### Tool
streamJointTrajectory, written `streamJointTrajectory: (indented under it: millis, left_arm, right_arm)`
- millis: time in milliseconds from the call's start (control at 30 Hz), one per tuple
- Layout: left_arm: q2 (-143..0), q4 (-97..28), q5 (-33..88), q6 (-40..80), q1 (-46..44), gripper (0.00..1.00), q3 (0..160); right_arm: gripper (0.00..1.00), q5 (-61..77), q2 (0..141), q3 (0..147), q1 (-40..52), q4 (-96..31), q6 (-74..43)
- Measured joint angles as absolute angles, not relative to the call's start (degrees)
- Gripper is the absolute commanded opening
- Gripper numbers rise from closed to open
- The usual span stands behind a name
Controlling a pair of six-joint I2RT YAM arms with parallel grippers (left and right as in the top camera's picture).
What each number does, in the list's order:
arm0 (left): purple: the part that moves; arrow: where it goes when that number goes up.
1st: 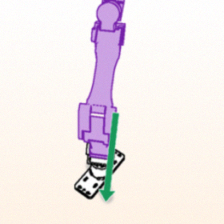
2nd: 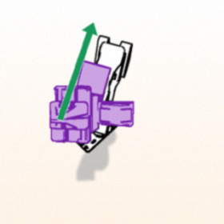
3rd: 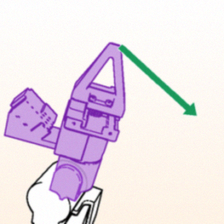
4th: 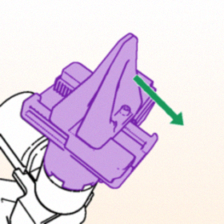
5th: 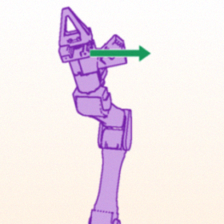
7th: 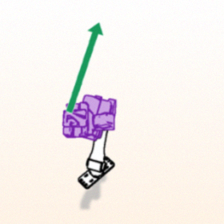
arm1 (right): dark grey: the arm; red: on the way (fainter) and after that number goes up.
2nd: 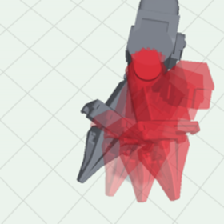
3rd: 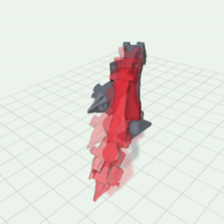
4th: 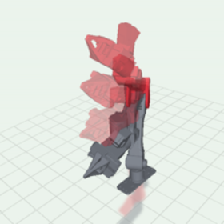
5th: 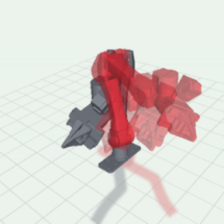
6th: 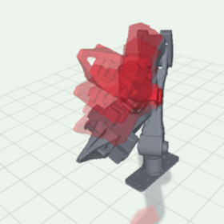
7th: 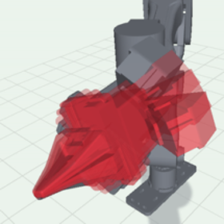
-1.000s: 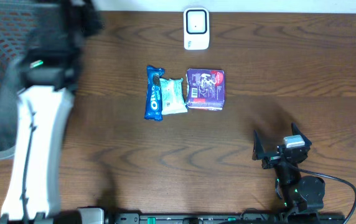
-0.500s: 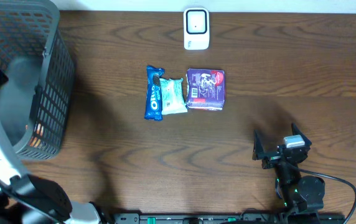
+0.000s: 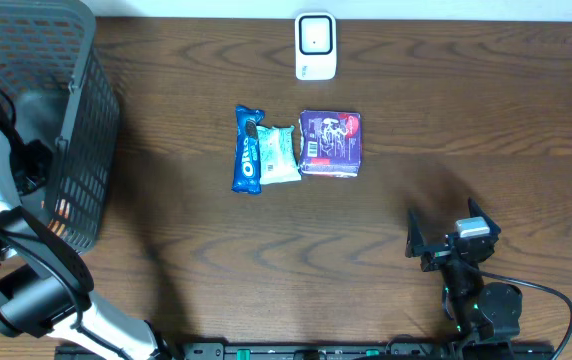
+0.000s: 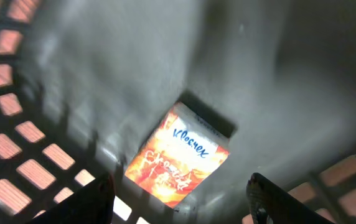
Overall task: Scan the item barcode
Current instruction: 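Reach the left gripper into the basket and grasp the Kleenex tissue pack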
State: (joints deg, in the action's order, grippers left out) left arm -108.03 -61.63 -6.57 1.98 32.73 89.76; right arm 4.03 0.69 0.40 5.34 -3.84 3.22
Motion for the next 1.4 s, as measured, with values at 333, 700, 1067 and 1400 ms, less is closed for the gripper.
streamJointTrajectory:
  millis: [333,700,1067,1400]
  left_arm:
    - [-108.33,-60.62,-6.5,-0.08,32.73,0.68,83.66]
    - [-108.33,-53.21,-6.35,-1.08,32.73,0.65,75.72]
    - [-107.85,-46.17,-7.81,-1.58,32.73,0.07,74.5]
    - [-101.43,-47.31,1.89,0.93,32.73,0.07,90.24]
  right_arm:
    - [0.99,4.03,0.69,0.4,5.34,-3.84,3.22]
    - [0.99,4.03,0.69,0.4,5.34,-3.84,3.22]
    - [0.99,4.03,0.69,0.4,5.34,-3.84,3.22]
    - [0.99,4.03,0.69,0.4,5.34,-3.81,3.22]
